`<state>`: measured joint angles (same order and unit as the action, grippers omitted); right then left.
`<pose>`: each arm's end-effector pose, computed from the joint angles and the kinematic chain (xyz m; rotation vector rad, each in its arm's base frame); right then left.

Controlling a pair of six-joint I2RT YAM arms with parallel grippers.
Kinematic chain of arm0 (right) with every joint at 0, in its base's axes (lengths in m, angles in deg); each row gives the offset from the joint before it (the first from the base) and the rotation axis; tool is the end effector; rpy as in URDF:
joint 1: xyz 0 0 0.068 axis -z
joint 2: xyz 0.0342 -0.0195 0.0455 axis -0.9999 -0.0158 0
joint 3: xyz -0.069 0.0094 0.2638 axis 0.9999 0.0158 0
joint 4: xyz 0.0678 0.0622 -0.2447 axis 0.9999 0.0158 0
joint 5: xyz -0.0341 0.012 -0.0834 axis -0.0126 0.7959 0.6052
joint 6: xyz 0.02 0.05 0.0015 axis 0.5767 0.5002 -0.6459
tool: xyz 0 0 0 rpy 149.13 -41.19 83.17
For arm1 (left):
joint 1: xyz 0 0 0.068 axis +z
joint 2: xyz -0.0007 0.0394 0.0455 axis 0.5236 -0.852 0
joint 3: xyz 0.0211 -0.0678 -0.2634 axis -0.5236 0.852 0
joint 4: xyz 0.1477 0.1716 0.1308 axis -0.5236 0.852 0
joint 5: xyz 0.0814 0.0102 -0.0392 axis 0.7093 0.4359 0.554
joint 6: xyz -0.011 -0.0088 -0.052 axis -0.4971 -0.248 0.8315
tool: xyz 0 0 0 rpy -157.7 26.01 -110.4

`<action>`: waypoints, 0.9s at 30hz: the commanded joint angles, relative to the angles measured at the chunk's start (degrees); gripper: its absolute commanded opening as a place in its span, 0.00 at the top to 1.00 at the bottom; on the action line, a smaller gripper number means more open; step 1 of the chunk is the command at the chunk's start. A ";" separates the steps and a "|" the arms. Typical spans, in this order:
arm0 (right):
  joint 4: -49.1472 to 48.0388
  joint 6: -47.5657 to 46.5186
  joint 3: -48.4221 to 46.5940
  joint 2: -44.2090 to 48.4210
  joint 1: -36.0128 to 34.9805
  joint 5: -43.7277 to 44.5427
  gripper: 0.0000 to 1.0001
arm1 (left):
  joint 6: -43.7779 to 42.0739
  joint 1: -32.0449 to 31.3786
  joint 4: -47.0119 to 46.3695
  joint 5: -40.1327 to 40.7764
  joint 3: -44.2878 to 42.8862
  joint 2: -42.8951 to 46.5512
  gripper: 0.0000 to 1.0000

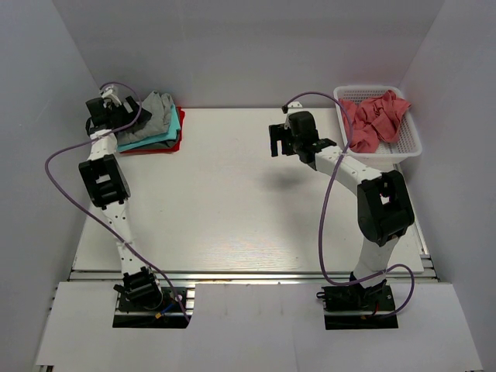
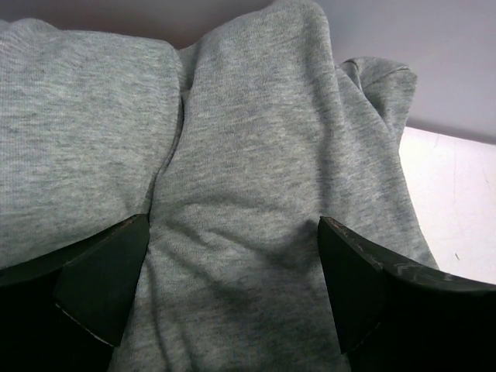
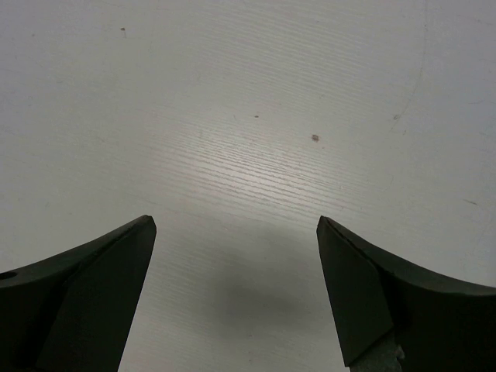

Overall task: Fold and stack the t-shirts
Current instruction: Put the neatly folded tshirt into the corner of the board with the left arm

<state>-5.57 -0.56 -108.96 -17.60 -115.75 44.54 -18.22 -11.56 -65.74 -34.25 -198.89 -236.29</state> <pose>0.3869 0.1880 0.2578 -0.2741 2.0807 0.1902 0.5618 0.1819 0.1699 -0.2218 1.9940 -0.6115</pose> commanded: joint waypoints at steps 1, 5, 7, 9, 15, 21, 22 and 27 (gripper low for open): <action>-1.76 -0.20 -1.44 1.52 0.29 -1.22 0.10 | -2.69 -0.76 4.57 0.75 0.88 6.65 0.00; -2.21 0.15 -0.13 3.10 0.11 -3.15 0.10 | -4.45 -3.65 4.06 7.93 4.04 13.51 0.00; -2.91 0.33 1.36 3.80 -0.06 -4.03 0.10 | -5.85 -4.45 4.75 11.38 4.66 16.32 0.00; -3.26 0.86 1.81 3.98 0.11 -4.47 0.10 | -6.56 -5.15 5.28 14.02 4.66 17.56 0.00; -3.18 1.12 2.25 3.80 0.11 -4.47 0.10 | -8.94 -9.37 6.07 17.11 2.03 15.73 0.00; -1.17 1.30 1.99 3.11 0.20 -2.71 0.10 | -8.94 -11.22 5.03 15.80 0.87 10.01 0.08; -0.81 1.39 1.99 2.84 0.11 -2.36 0.10 | -8.94 -11.83 3.71 14.92 1.40 9.31 0.12; 2.26 2.00 2.16 0.82 0.20 -2.01 0.10 | -8.94 -14.03 1.77 11.59 1.32 3.07 0.34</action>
<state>-5.25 0.60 -107.00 -16.15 -115.75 41.59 -26.81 -24.76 -62.99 -19.60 -197.82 -231.20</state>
